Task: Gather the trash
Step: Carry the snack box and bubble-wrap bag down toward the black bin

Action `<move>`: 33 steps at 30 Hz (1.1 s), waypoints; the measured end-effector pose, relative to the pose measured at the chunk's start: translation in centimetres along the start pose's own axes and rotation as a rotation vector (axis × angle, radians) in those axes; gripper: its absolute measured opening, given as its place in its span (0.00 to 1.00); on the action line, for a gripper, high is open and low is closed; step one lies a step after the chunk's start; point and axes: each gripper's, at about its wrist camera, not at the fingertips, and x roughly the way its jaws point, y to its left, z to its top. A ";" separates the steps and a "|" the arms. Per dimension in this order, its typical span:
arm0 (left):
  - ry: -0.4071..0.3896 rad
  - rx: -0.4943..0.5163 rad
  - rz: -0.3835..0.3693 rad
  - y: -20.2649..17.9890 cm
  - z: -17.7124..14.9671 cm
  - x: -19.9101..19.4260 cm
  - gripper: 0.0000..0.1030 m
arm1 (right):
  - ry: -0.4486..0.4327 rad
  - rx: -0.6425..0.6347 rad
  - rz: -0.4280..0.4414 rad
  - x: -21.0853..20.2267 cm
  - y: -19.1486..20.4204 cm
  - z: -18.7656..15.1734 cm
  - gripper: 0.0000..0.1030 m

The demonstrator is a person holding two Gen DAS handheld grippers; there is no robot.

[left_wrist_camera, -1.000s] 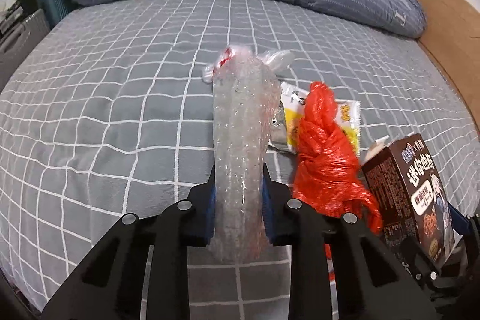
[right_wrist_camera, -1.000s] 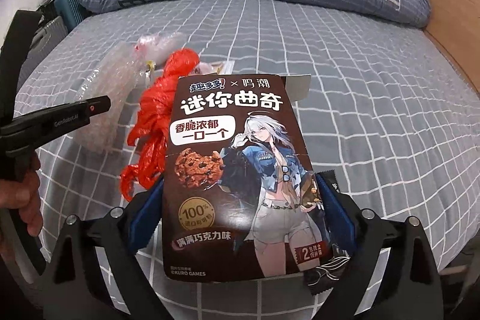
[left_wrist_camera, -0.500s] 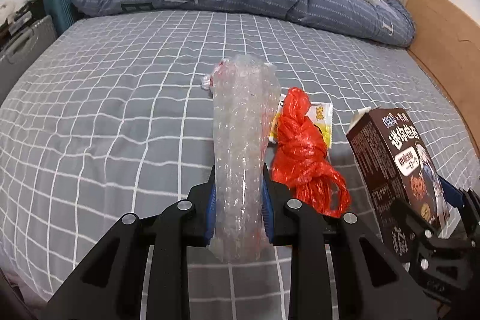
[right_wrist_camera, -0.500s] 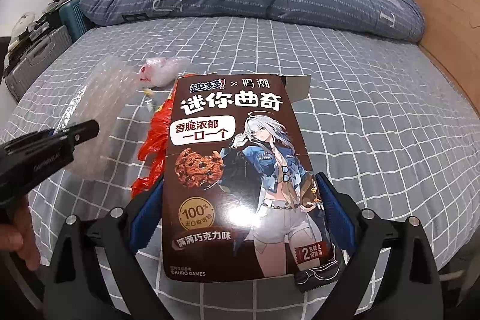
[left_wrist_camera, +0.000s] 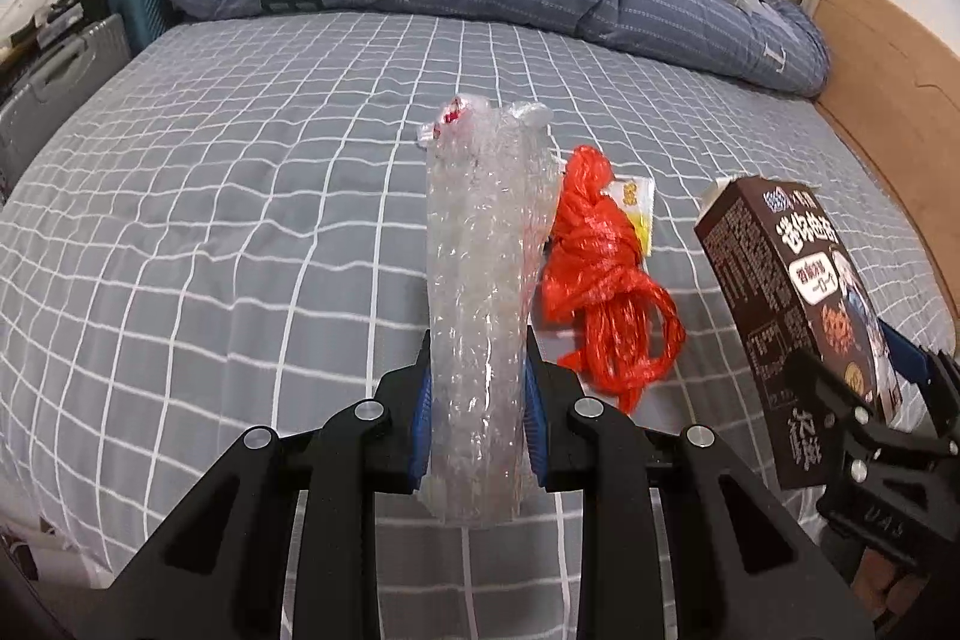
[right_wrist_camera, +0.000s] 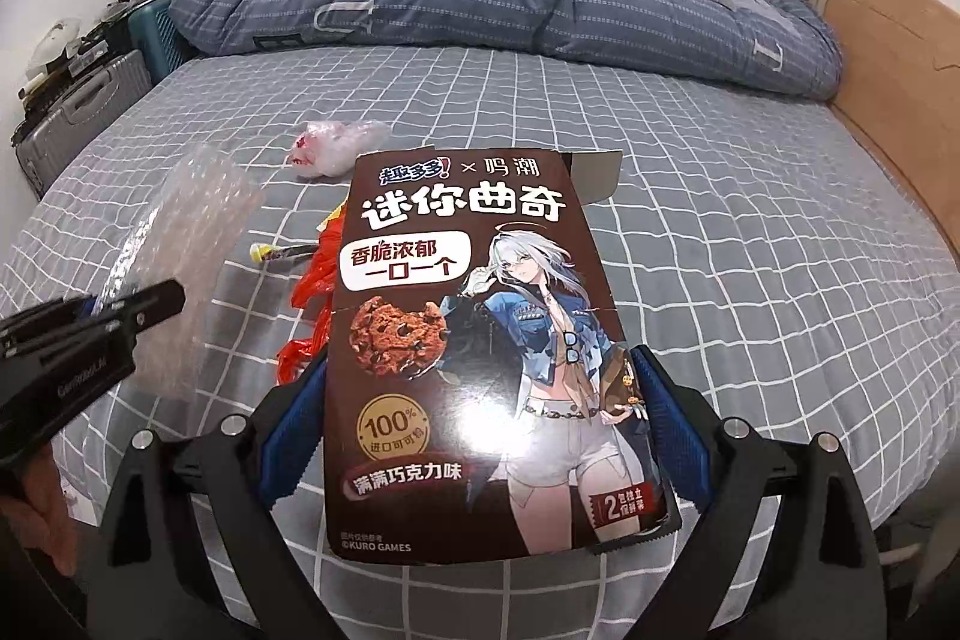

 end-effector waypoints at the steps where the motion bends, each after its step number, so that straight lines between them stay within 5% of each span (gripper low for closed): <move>1: 0.001 0.000 0.002 0.0 -0.3 -0.2 0.24 | 0.000 0.001 0.000 -0.2 0.0 -0.1 0.87; 33: 0.018 -0.028 -0.040 -1.3 -8.0 -4.4 0.24 | 0.009 0.044 0.010 -4.7 -0.5 -5.6 0.87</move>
